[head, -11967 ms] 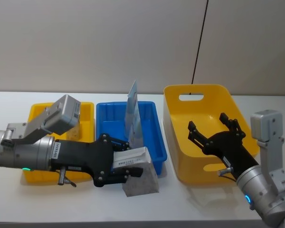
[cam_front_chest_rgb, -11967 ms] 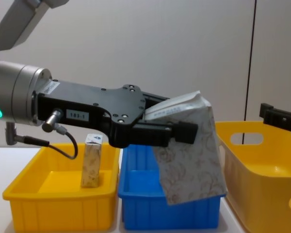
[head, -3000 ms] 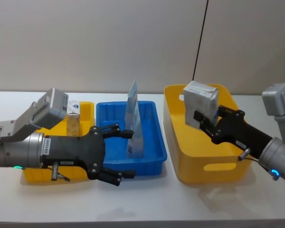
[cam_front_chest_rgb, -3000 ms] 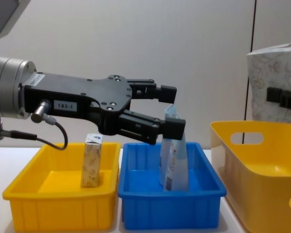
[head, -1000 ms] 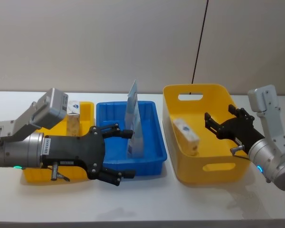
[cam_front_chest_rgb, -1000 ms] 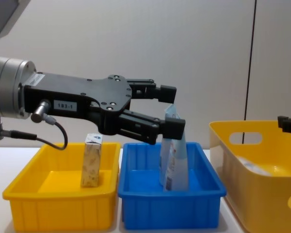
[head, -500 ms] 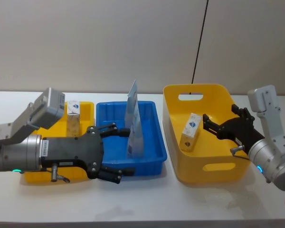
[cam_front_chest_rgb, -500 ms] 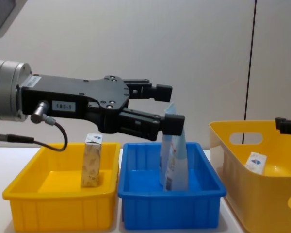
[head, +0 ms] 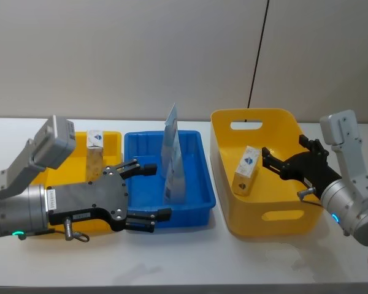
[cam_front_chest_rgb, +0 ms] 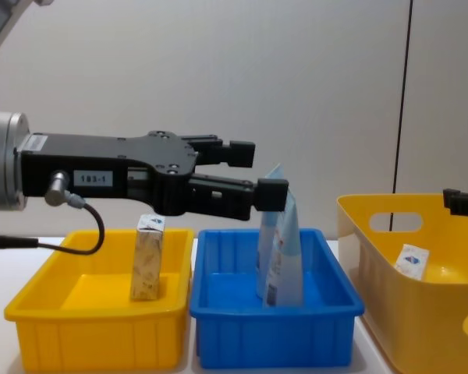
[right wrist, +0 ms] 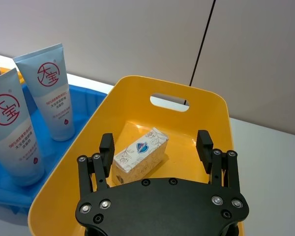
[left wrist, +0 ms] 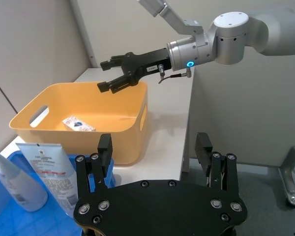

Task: Bimanual collaborative sorting of washing and personal care products

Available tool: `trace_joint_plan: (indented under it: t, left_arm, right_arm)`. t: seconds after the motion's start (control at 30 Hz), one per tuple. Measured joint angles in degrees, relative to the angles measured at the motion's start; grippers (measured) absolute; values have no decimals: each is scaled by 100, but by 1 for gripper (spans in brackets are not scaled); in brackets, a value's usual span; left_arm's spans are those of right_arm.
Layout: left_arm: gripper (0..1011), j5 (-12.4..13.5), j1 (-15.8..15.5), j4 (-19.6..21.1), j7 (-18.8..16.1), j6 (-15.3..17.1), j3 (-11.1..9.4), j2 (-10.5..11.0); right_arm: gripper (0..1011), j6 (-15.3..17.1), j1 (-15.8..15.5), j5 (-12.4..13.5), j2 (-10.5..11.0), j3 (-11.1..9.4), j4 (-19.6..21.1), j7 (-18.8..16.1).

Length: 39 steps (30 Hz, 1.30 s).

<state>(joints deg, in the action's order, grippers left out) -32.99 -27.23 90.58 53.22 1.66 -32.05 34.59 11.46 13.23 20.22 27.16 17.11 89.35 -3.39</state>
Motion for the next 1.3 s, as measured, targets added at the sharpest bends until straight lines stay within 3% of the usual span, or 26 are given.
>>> trace_joint_plan:
  t: [0.8, 1.3]
  left_arm:
    - [1002, -111, 292, 271, -431, 168, 110, 110]
    - [1003, -122, 330, 304, -485, 187, 123, 123]
  right_arm:
    - [1003, 3, -5, 7, -3, 0, 15, -20]
    - [1003, 243, -76, 291, 23, 41, 410, -532]
